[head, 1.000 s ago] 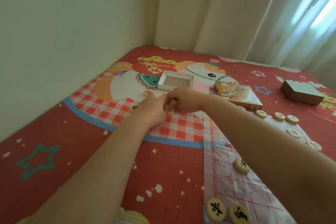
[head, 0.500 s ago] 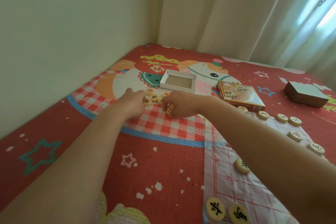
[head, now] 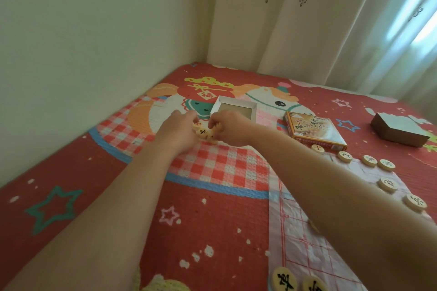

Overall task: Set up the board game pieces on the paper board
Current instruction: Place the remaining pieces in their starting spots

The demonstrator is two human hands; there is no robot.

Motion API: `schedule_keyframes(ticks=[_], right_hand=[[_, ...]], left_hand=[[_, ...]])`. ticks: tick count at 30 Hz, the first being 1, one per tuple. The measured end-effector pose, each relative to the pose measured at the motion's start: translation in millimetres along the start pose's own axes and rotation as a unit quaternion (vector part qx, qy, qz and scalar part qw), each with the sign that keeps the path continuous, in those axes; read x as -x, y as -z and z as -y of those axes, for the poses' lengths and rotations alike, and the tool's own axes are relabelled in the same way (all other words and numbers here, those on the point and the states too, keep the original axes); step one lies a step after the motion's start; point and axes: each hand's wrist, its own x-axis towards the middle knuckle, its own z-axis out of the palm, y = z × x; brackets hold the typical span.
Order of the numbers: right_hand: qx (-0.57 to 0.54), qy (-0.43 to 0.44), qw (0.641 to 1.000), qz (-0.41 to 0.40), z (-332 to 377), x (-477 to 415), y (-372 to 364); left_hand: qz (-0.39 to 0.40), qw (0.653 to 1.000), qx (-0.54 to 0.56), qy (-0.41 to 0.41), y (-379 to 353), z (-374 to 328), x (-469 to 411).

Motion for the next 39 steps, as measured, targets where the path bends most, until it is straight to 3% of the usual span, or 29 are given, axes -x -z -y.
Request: schedule_keyframes(ticks=[3, 8, 12, 14, 15, 16, 19, 22, 24, 29, 33, 39], right_hand=[[0.029, -0.017, 0.999, 0.011, 6.8, -3.8, -8.4], [-0.036, -0.039, 0.998, -0.035, 6.0, -2.9, -14.6], [-0.114, -0.059, 0.99, -0.059, -4.4, 10.5, -10.6], [-0.142, -0.062, 0.986, -0.059, -11.6, 18.8, -6.3], [-0.164, -0.067, 0.982, -0.06, -15.1, 23.0, -4.5], [-0.187, -0.071, 0.978, -0.063, -17.9, 26.6, -3.0], [-0.259, -0.075, 0.958, -0.096, -23.4, 37.5, 3.9], [-0.343, -0.054, 0.928, -0.136, -20.6, 49.5, 15.5], [-0.357, -0.016, 0.922, -0.149, -14.8, 58.5, 21.2], [-0.289, 0.074, 0.948, -0.113, 10.0, 75.3, 18.2], [-0.214, 0.129, 0.965, -0.082, 15.5, 85.9, 14.3], [-0.193, 0.13, 0.973, -0.005, 7.9, 94.0, 13.6]], left_hand=[[0.025, 0.999, -0.031, -0.007, -6.5, -4.9, -5.0], [0.009, 1.0, -0.024, 0.005, -5.0, -5.2, -6.9], [-0.013, 0.998, 0.053, 0.027, -3.8, 0.2, 2.4], [-0.016, 0.985, 0.163, 0.057, -4.1, 2.0, 7.6], [-0.011, 0.96, 0.268, 0.083, -3.4, 1.2, 11.5], [0.008, 0.91, 0.396, 0.119, -1.4, -0.9, 16.3], [0.104, 0.691, 0.685, 0.209, 2.8, -10.8, 34.6], [0.151, 0.537, 0.79, 0.254, -1.0, -19.1, 46.9], [0.168, 0.475, 0.818, 0.278, -5.2, -28.8, 53.6], [0.188, 0.36, 0.87, 0.279, -6.6, -59.3, 66.1], [0.19, 0.37, 0.872, 0.259, -5.7, -68.0, 69.7], [0.219, 0.357, 0.861, 0.288, -14.4, -65.7, 72.6]])
